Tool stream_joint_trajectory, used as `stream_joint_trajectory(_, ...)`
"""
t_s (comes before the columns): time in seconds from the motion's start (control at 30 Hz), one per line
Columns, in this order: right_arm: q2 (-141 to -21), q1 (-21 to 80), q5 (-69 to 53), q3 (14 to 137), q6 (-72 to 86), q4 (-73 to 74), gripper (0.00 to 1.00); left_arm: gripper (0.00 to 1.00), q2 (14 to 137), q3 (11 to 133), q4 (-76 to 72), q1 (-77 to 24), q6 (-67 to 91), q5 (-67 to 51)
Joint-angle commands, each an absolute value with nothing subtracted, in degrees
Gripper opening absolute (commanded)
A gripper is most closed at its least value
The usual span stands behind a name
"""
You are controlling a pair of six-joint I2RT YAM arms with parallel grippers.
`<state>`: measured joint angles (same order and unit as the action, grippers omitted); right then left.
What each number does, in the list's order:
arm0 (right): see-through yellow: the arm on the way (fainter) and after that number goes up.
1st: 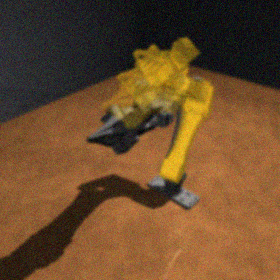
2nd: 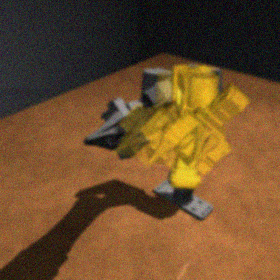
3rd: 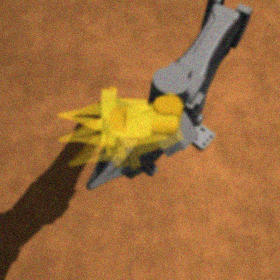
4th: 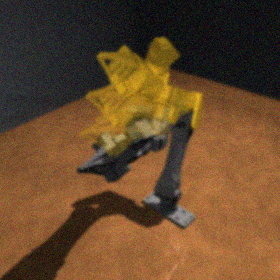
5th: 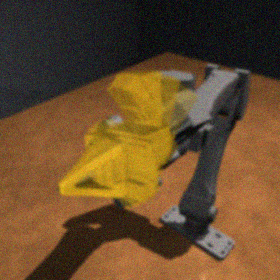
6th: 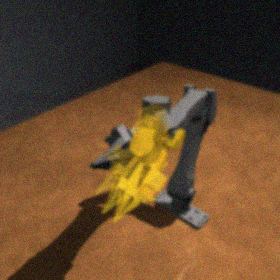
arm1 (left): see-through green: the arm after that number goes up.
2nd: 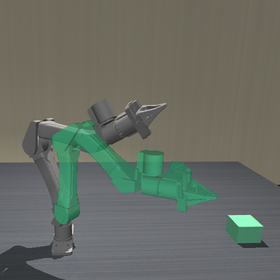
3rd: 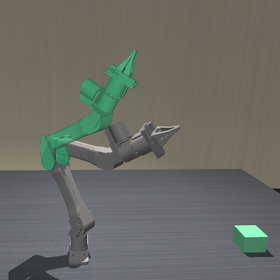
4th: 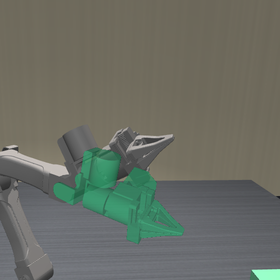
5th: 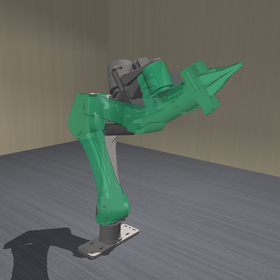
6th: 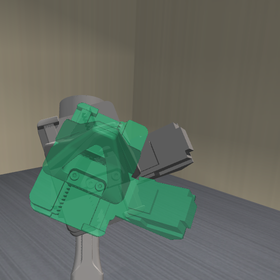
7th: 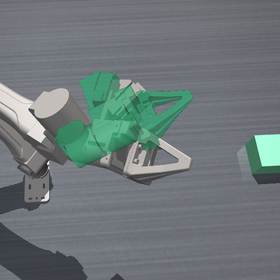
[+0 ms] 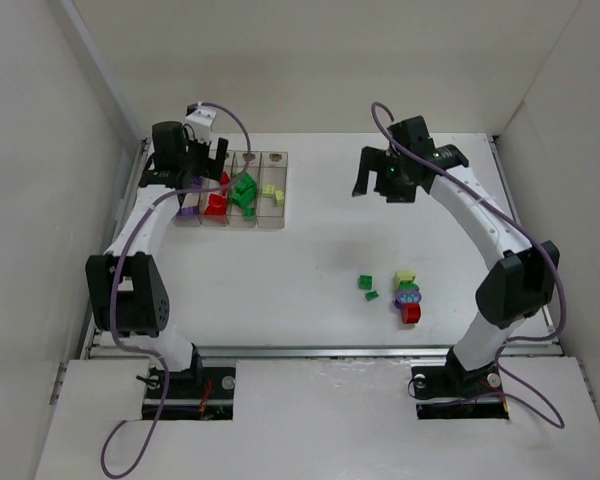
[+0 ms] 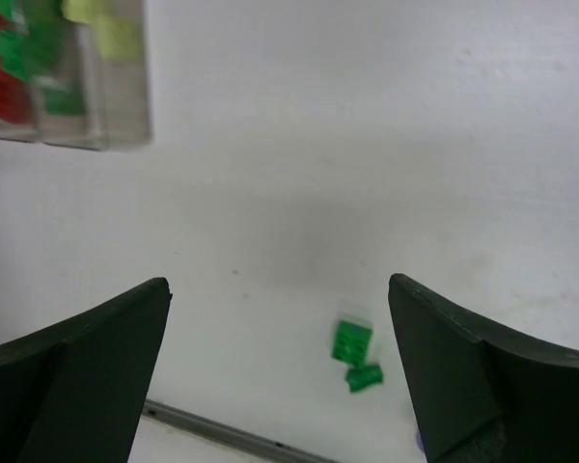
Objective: Sort the legos into containers by color
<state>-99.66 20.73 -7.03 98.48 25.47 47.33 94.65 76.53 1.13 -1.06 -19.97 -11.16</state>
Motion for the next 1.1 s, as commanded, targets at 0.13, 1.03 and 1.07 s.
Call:
stream_joint_trajectory(0.13,-92.7,23.8,3.8,82.8,25.3,54.0,1.00,0.91,83.1,71.6,6.3,-4.7,-18.5,-9.4)
stream_joint_trajectory(1.03,-106.2,35.8,5.8,67.8,33.1,41.2,0.56,0.90,64.4,58.4,14.4,-6.6,-12.0,-17.9)
stream_joint_trajectory(1.07,-106.2,35.8,5.3,67.8,33.1,40.7,0.51,0.90,64.4,58.4,14.9,-6.6,-12.6,-17.9)
